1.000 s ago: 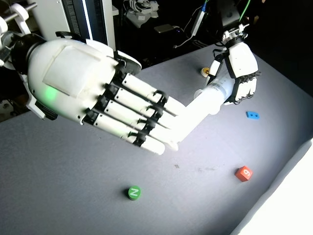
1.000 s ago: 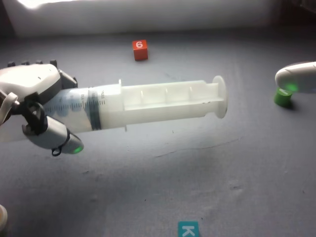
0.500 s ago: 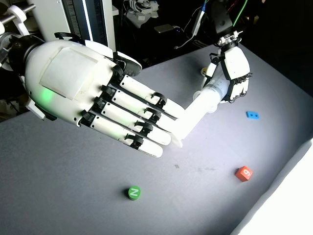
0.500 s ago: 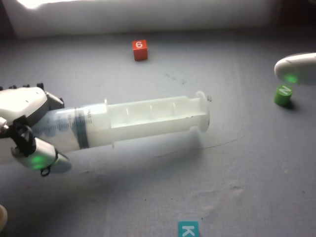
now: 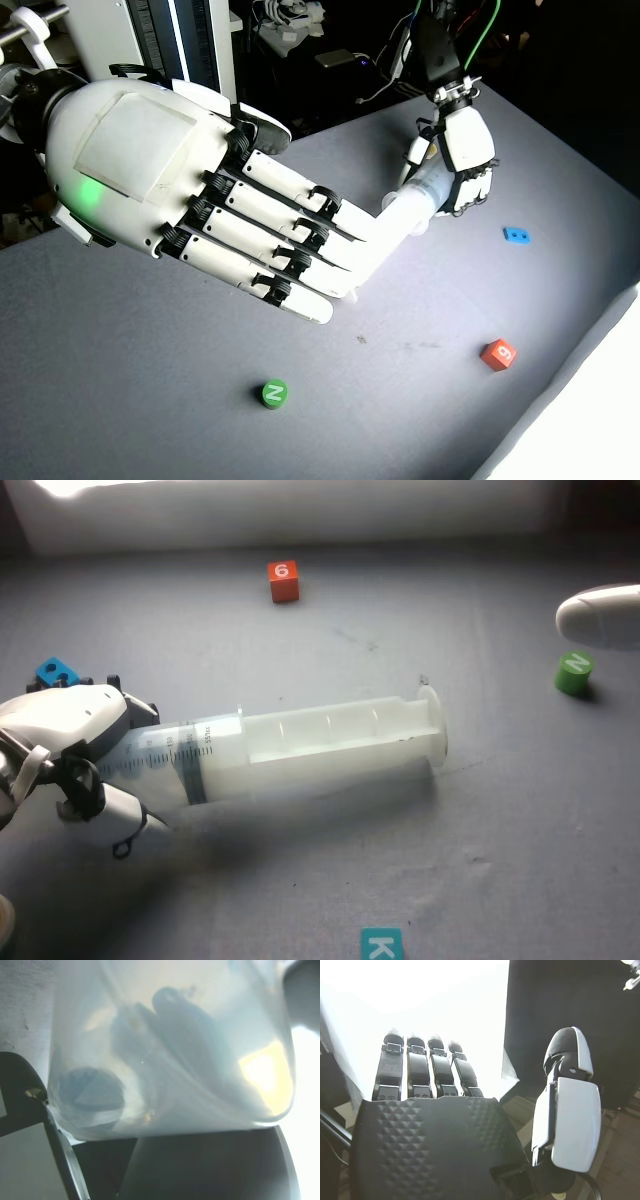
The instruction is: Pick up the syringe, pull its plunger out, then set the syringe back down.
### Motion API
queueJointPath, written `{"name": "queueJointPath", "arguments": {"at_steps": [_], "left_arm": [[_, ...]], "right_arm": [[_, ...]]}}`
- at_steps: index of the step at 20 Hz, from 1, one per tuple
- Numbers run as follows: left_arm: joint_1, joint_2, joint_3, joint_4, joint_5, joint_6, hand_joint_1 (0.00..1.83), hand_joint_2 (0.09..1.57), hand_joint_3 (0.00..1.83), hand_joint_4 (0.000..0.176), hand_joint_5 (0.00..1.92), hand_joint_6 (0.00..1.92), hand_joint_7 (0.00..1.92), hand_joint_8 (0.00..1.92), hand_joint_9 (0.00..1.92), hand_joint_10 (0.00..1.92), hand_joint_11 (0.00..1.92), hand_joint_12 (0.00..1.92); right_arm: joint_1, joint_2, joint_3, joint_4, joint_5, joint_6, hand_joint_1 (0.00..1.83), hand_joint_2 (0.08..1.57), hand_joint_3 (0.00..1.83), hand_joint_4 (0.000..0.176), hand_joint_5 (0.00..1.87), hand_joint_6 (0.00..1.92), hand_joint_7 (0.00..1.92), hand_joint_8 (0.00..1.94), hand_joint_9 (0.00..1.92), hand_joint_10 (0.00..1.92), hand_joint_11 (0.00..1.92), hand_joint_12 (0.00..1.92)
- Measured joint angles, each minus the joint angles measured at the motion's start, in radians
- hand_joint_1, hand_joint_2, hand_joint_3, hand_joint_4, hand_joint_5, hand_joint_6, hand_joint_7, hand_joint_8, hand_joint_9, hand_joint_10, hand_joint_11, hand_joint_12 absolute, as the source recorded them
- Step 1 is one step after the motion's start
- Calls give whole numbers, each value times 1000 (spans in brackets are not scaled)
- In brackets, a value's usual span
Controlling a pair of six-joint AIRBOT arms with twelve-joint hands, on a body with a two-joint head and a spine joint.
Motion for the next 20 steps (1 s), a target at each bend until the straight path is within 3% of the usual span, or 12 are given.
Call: {"name": "queueJointPath", "arguments": {"at_steps": [12, 18, 19, 20], "left_arm": [[63, -30, 20, 33, -38, -64, 1360, 1168, 0, 0, 881, 942, 917, 1220, 719, 1457, 473, 1428], [63, -30, 16, 32, -42, -63, 1356, 1174, 1, 0, 861, 1041, 888, 1246, 721, 1434, 473, 1409], [63, -30, 16, 32, -43, -63, 1233, 1192, 1, 0, 851, 1035, 833, 1389, 619, 1281, 371, 1489], [62, -30, 16, 31, -42, -63, 1218, 1194, 0, 0, 802, 1062, 859, 1386, 588, 1244, 331, 1554]], "right_arm": [[-5, 0, 0, 0, 11, 1, 411, 955, 1, 0, 0, 0, 0, 0, 0, 0, 0, 0], [-5, 0, 0, 0, 12, 3, 415, 962, 2, 0, 0, 0, 0, 0, 0, 0, 0, 0], [-5, 0, 0, 0, 13, 3, 419, 961, 1, 0, 0, 0, 0, 0, 0, 0, 0, 0], [-5, 0, 0, 0, 13, 3, 404, 959, 0, 0, 0, 0, 0, 0, 0, 0, 0, 0]]}}
